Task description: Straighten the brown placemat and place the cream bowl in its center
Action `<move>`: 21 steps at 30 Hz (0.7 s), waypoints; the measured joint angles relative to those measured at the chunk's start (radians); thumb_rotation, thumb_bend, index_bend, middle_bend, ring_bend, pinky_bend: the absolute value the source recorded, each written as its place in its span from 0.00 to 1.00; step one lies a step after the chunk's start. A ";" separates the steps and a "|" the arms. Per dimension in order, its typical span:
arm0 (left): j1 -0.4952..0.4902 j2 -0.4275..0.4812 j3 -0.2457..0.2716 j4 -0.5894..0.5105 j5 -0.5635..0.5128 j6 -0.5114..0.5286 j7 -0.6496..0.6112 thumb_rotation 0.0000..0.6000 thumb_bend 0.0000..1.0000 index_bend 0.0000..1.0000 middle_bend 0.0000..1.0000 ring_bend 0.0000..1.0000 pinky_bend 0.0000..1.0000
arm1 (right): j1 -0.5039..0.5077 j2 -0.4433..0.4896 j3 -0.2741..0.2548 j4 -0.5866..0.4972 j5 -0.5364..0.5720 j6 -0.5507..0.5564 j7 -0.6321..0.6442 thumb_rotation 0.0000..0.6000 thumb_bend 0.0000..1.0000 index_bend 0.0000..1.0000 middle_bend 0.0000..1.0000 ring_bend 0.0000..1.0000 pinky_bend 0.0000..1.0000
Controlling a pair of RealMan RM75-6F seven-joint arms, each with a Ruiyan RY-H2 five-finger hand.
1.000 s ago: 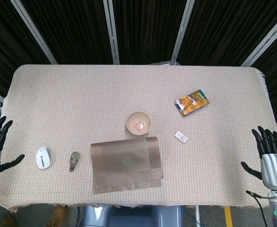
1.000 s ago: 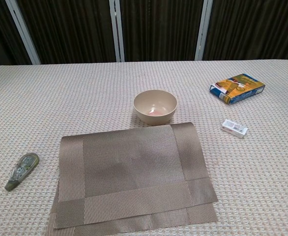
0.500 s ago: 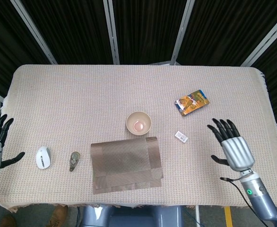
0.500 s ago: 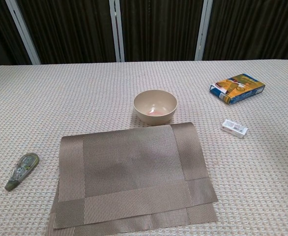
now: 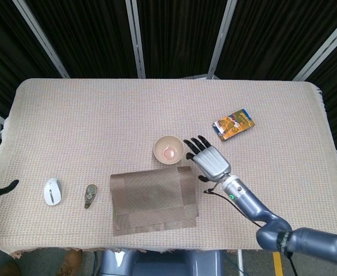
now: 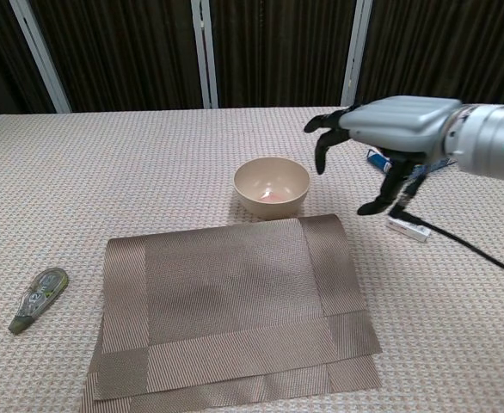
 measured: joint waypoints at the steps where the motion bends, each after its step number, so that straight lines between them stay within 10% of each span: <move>1: 0.001 0.001 -0.001 0.001 -0.003 0.000 -0.002 1.00 0.00 0.00 0.00 0.00 0.00 | 0.021 -0.028 0.007 0.020 0.032 -0.008 -0.030 1.00 0.09 0.33 0.00 0.00 0.00; 21: 0.007 0.023 -0.016 0.007 -0.024 0.003 -0.051 1.00 0.00 0.00 0.00 0.00 0.00 | 0.217 -0.296 0.037 0.265 0.335 -0.002 -0.245 1.00 0.19 0.48 0.00 0.00 0.00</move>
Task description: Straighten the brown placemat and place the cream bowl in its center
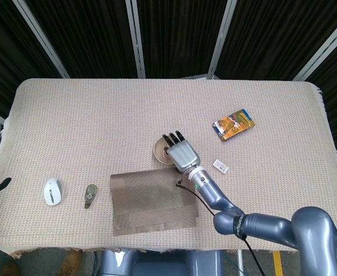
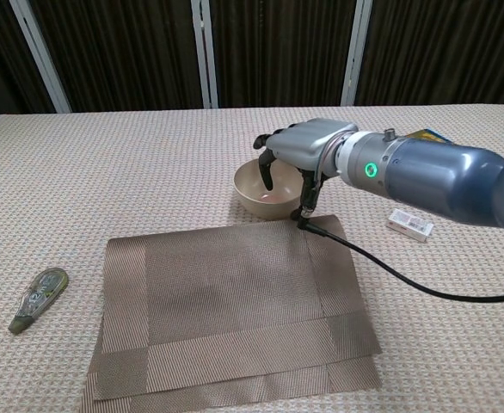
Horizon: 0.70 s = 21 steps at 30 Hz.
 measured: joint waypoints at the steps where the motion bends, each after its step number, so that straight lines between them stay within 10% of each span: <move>1: 0.000 0.000 0.000 0.000 0.000 0.000 0.000 1.00 0.00 0.00 0.00 0.00 0.00 | 0.008 -0.011 -0.001 0.017 0.011 0.001 -0.003 1.00 0.21 0.51 0.00 0.00 0.00; 11: -0.001 0.003 -0.002 0.002 -0.004 -0.003 -0.008 1.00 0.00 0.00 0.00 0.00 0.00 | 0.015 -0.035 -0.005 0.060 -0.045 0.018 0.099 1.00 0.36 0.77 0.00 0.00 0.00; 21: 0.004 0.007 0.005 -0.012 0.014 0.010 -0.011 1.00 0.00 0.00 0.00 0.00 0.00 | -0.052 0.098 -0.009 -0.029 -0.147 0.084 0.223 1.00 0.36 0.81 0.00 0.00 0.00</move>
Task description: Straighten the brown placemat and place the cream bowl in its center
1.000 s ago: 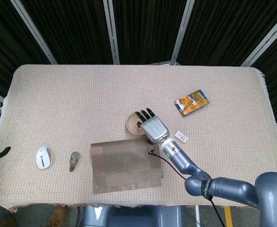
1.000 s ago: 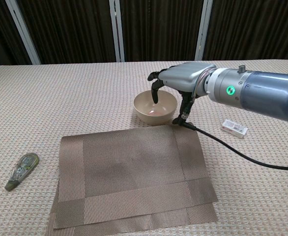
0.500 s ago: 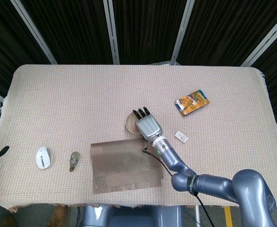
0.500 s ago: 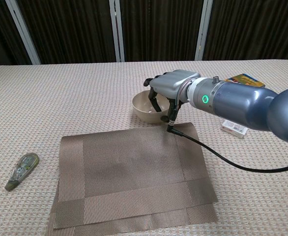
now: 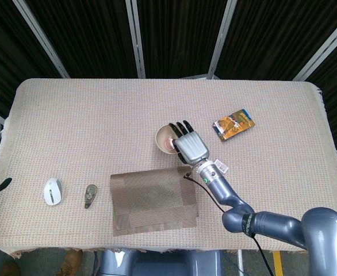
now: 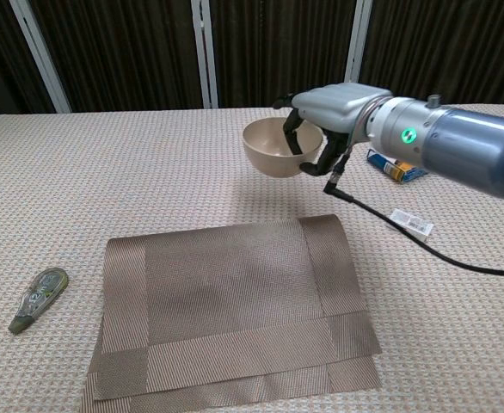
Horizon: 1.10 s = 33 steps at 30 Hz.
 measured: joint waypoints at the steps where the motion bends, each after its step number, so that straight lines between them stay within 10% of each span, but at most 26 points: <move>1: 0.000 0.001 0.001 -0.002 0.002 0.001 0.000 1.00 0.00 0.00 0.00 0.00 0.00 | -0.012 0.025 -0.002 -0.015 -0.007 0.008 0.009 1.00 0.36 0.81 0.00 0.00 0.00; 10: 0.002 0.003 0.015 -0.032 0.041 0.017 0.009 1.00 0.00 0.00 0.00 0.00 0.00 | -0.183 0.235 -0.096 -0.062 -0.071 0.058 0.148 1.00 0.36 0.79 0.00 0.00 0.00; 23: 0.003 -0.001 0.027 -0.049 0.065 0.026 0.025 1.00 0.00 0.00 0.00 0.00 0.00 | -0.286 0.232 -0.176 0.071 -0.197 0.069 0.306 1.00 0.36 0.71 0.00 0.00 0.00; 25: 0.004 0.000 0.027 -0.050 0.066 0.026 0.022 1.00 0.00 0.00 0.00 0.00 0.00 | -0.291 0.224 -0.174 0.084 -0.201 0.064 0.314 1.00 0.34 0.58 0.00 0.00 0.00; 28: 0.005 0.004 0.031 -0.050 0.070 0.025 0.016 1.00 0.00 0.00 0.00 0.00 0.00 | -0.297 0.221 -0.173 0.091 -0.209 0.059 0.329 1.00 0.21 0.04 0.00 0.00 0.00; 33: 0.006 0.009 0.035 -0.053 0.075 0.024 0.009 1.00 0.00 0.00 0.00 0.00 0.00 | -0.314 0.226 -0.175 0.084 -0.222 0.066 0.343 1.00 0.00 0.14 0.00 0.00 0.00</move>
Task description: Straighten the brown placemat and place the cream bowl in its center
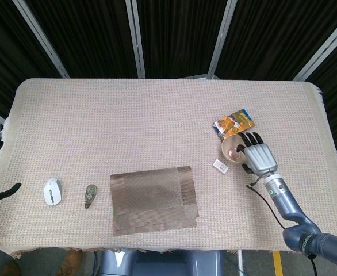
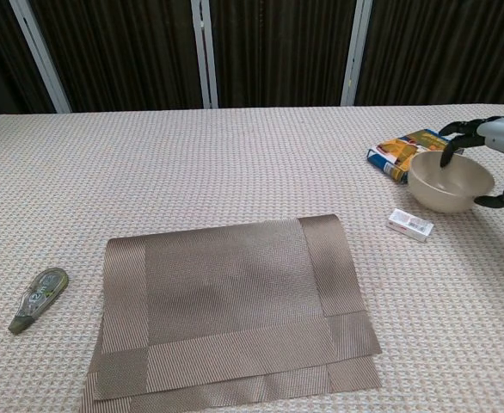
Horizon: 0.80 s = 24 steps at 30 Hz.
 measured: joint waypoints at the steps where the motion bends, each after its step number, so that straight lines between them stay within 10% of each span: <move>1: 0.000 0.000 0.000 0.000 0.001 0.000 -0.001 1.00 0.00 0.00 0.00 0.00 0.00 | -0.005 0.002 -0.001 -0.004 -0.006 0.009 0.002 1.00 0.00 0.13 0.00 0.00 0.00; 24: -0.075 -0.106 0.145 0.077 0.316 -0.065 -0.034 1.00 0.00 0.13 0.00 0.00 0.00 | -0.409 0.197 -0.058 -0.217 -0.289 0.688 0.238 1.00 0.00 0.00 0.00 0.00 0.00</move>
